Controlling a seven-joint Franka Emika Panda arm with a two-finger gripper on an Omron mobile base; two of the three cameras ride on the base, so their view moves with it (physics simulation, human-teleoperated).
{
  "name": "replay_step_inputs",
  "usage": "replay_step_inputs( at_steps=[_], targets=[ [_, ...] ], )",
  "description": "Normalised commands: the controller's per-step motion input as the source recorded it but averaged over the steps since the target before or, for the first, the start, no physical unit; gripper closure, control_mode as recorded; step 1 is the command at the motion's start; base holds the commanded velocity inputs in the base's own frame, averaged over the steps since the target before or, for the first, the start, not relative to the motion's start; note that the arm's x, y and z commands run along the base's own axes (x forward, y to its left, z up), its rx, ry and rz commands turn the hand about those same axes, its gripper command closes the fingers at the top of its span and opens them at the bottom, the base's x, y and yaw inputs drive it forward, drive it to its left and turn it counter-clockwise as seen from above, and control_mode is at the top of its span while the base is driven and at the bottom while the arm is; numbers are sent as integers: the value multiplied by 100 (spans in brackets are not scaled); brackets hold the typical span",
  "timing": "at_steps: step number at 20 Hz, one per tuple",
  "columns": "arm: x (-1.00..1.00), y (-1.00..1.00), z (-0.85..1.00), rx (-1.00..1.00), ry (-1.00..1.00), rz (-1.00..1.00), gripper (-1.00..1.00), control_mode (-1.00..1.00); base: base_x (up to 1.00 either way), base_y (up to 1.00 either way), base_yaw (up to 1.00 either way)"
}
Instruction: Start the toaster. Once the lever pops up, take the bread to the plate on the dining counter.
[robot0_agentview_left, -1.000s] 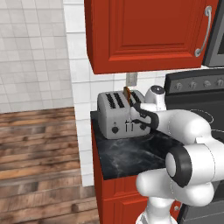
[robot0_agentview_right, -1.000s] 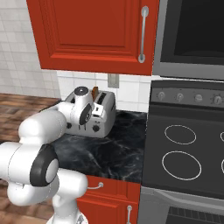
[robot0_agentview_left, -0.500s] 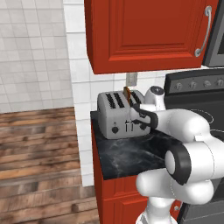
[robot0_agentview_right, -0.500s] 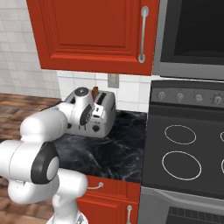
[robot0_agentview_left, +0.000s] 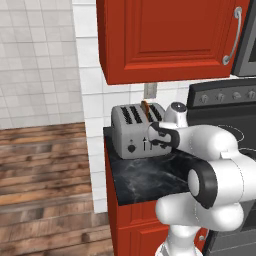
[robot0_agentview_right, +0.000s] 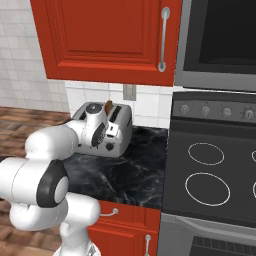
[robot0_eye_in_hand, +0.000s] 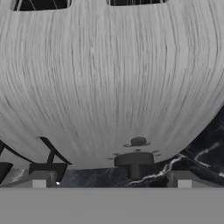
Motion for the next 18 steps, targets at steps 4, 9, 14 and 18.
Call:
replay_step_inputs(
  at_steps=[4, 9, 14, 18],
  targets=[
    [0, 0, -11, 0, 0, 0, -100, -100, 0, 0, 0],
    [0, 0, -11, 0, 0, 0, -100, -100, 0, 0, 0],
    [0, 0, -10, 0, 0, 0, -100, -100, 0, 0, 0],
    [0, 0, -13, 0, 0, 0, -100, -100, 0, 0, 0]
  ],
)
